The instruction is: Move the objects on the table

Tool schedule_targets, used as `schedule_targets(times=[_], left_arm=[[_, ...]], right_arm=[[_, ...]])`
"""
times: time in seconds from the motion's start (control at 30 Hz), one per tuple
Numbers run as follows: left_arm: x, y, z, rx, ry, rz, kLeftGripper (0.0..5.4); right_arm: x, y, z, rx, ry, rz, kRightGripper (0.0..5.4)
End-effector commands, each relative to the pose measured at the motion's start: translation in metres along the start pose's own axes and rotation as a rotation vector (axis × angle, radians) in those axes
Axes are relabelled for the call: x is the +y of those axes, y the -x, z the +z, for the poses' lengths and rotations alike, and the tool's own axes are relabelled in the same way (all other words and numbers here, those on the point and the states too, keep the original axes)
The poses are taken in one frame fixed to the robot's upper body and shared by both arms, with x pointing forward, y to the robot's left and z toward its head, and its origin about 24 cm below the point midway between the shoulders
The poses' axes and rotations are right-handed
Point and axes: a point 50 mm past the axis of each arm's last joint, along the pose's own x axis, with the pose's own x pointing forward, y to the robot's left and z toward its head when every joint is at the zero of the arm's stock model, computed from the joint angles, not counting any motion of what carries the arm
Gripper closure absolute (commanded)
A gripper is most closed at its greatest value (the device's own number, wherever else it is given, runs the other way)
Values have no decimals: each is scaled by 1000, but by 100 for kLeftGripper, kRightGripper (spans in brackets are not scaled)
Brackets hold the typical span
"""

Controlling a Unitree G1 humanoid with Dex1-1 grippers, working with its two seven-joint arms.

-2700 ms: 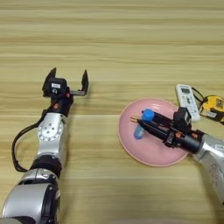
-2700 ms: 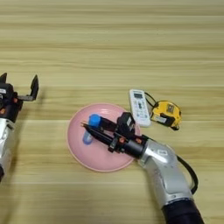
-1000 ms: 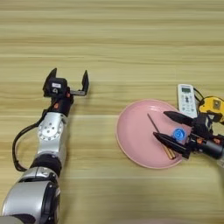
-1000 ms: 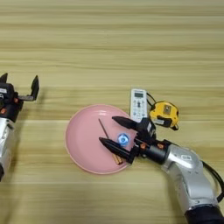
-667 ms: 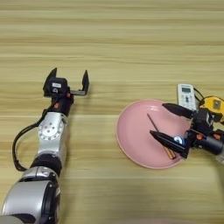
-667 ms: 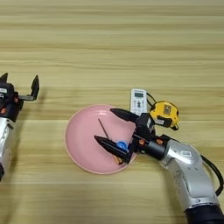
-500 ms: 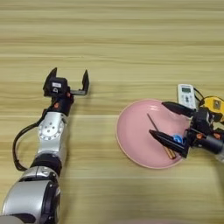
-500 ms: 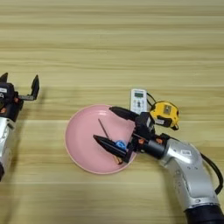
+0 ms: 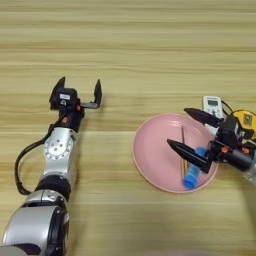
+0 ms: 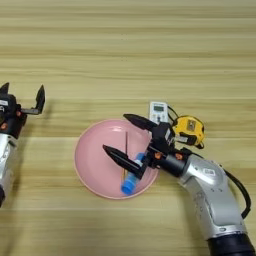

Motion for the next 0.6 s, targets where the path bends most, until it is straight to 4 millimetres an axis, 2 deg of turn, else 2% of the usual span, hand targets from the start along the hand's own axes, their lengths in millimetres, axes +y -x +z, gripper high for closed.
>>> schedule_targets(times=[0.03,0.3,0.6], left_arm=[[-2,-1,0,0,-5,-10,0],[-1,-1,0,2,-5,-9,0],[-2,-2,0,3,-4,-9,0]], right_arm=[[-12,-2,8,-24,31,-89,1],[-68,4,19,-21,139,-554,1],[-79,-2,14,68,107,-735,1]])
